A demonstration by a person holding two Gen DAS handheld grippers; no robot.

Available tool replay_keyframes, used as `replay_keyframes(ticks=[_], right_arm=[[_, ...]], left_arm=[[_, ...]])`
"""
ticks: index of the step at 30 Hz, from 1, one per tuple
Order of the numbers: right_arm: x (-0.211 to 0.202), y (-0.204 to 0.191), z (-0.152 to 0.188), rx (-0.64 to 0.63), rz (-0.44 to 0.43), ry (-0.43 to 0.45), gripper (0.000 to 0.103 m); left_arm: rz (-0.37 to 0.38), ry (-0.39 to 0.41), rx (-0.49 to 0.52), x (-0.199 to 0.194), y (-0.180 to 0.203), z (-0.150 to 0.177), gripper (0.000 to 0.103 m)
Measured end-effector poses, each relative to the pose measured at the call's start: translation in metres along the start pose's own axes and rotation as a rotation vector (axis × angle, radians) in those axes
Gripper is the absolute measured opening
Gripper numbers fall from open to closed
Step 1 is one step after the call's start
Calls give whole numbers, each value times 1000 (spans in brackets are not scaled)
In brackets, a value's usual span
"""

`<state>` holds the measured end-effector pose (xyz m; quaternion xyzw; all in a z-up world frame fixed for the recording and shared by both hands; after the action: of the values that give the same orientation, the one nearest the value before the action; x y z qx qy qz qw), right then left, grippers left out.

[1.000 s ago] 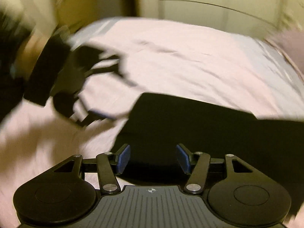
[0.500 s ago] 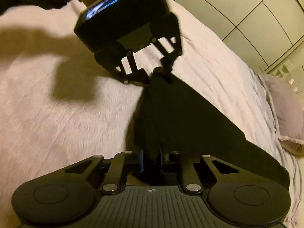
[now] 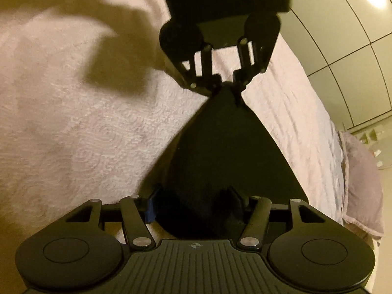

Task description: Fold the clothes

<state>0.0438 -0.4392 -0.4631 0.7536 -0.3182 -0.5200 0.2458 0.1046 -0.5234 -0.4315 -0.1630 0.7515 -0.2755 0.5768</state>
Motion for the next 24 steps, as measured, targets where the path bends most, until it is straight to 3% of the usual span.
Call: replay_keyframes(ticks=[1,2,3,8,15,20,24], right_arm=[[0,3,-1,26,-13,-5,28],[-4,10,-2,63,-24,0,15],[-12,20,-6,109,-34,21,10],[-41,68,-10,230,-96,50,8],[-71,165,-2,470,-203,128,7],[-85,271,35,711,-275,238,7],[-71,356,92,853,-321,277,7]], left_arm=[[-2,0,-17,-3,-4,0,13],[-4,-2,-40,-7,-9,0,12],[-7,-3,-64,-10,-13,0,12],[-5,-6,-170,-34,-42,-9,11],[-14,-28,-297,-72,-134,-43,11],[-65,-46,-308,-79,-221,-94,13],[-104,-51,-314,-54,-297,-160,16]])
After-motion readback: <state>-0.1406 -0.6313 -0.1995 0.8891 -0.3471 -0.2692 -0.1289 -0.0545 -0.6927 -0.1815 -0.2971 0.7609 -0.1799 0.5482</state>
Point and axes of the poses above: each gripper's, at about its wrist camera, not at the fingertips, and x roughly the way its jaws point, y to its right, z to its underside, the point moved 10 cm from there along x, roughly the way its jaws point, and after that the axes turned 11 degrees about z, right-handed, at the moved point
